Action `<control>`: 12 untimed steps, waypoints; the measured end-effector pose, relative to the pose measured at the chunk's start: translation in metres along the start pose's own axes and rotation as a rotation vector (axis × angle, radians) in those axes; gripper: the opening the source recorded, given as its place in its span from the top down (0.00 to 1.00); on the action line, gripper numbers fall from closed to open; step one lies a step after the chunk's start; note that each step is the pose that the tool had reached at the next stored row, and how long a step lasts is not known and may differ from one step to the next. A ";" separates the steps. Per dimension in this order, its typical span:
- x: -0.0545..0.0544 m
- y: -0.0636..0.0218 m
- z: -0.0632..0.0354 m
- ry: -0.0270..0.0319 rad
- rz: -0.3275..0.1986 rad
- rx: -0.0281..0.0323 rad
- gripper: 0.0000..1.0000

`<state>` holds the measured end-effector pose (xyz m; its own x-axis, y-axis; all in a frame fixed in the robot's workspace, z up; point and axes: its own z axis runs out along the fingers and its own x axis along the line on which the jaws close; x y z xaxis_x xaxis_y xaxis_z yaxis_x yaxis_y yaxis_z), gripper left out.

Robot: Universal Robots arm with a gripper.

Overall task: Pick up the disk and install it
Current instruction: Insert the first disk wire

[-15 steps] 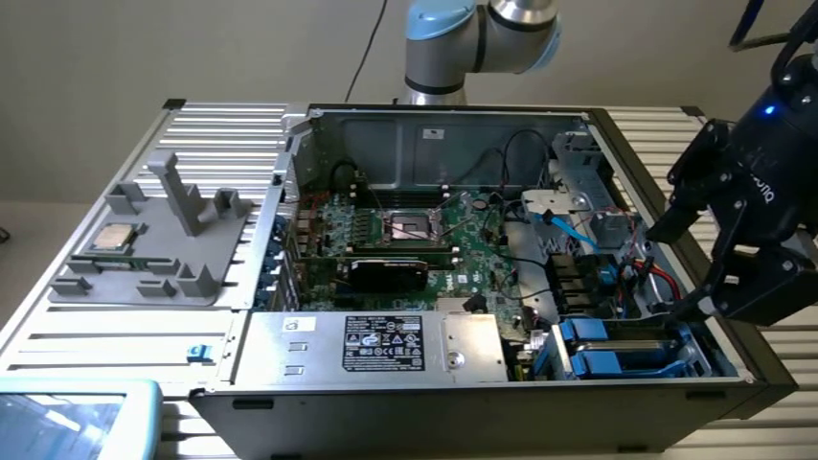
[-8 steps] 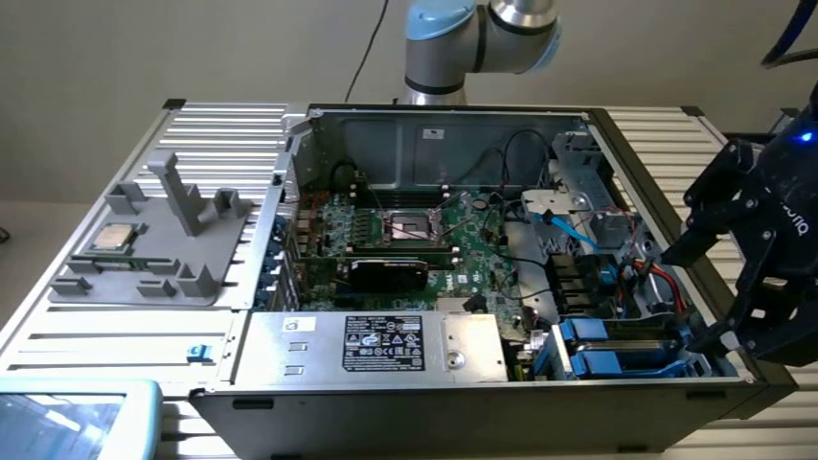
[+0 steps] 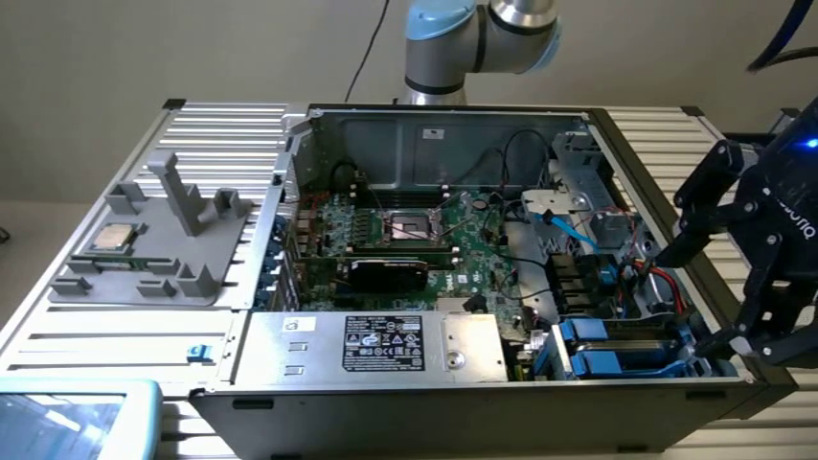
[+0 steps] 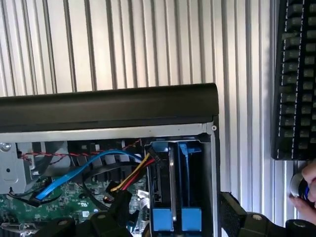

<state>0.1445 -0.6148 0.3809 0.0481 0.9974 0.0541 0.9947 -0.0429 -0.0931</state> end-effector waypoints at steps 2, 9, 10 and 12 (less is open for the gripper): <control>0.000 0.0000 -0.0001 -0.0036 -0.037 0.0019 0.18; 0.000 0.0000 0.0001 -0.0153 -0.163 0.0088 0.18; 0.000 0.0001 0.0002 -0.0170 -0.181 0.0098 0.18; 0.000 0.0001 0.0005 -0.0203 -0.217 0.0117 0.18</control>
<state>0.1445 -0.6148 0.3804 -0.1688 0.9842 0.0541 0.9805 0.1733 -0.0930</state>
